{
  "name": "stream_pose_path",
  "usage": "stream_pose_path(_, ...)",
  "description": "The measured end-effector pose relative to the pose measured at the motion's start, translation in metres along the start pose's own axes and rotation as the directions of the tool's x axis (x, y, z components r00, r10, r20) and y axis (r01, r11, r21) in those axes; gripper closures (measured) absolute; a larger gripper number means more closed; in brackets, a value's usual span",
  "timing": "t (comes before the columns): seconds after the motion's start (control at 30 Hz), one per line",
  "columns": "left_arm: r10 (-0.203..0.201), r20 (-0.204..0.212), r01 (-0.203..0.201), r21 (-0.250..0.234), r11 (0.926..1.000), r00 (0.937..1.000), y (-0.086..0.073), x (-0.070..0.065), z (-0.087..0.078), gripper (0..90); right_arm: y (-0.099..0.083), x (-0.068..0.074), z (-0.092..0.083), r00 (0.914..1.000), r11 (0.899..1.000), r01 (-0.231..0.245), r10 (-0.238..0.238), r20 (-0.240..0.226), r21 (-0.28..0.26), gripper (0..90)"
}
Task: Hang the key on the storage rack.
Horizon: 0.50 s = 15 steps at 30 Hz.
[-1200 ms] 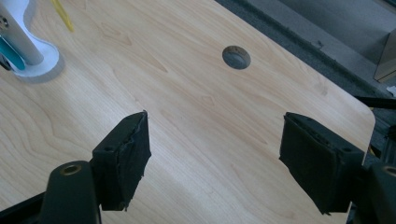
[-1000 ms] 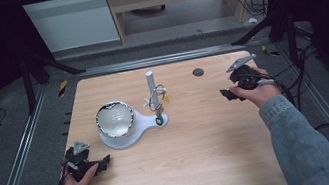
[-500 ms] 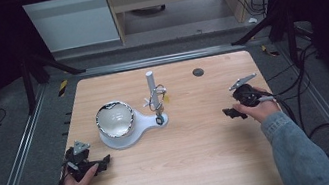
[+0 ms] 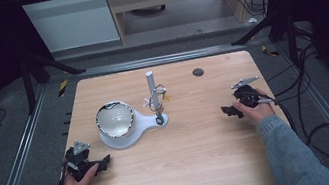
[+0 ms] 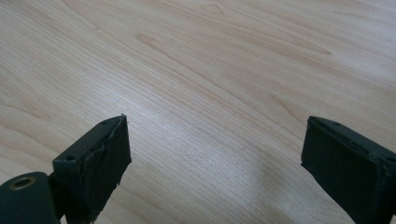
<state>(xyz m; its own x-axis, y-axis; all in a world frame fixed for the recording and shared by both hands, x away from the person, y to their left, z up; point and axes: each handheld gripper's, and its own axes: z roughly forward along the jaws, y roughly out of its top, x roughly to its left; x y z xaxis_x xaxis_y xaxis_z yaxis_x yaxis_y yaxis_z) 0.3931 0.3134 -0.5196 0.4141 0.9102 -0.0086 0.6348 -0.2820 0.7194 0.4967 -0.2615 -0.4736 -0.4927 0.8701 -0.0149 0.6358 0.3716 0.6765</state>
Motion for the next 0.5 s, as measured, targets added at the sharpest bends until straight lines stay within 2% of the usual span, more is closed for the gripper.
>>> stream_pose_path(0.13,0.0,0.0,0.0,0.0,1.0,1.0,0.0,0.0,0.0,0.0,-0.006,-0.002,0.007,0.9997,1.0,-0.024,0.024,0.0,-0.014,9.1)
stream_pose_path(0.4,0.0,0.0,0.0,0.0,1.0,1.0,0.0,0.0,0.0,0.0,-0.016,0.002,0.019,0.9996,1.0,-0.029,0.029,0.006,-0.01,8.7)
stream_pose_path(0.5,0.0,0.0,0.0,0.0,1.0,1.0,0.0,0.0,0.0,0.0,-0.02,0.005,0.021,0.9991,0.999,-0.023,0.024,0.035,-0.037,7.5)
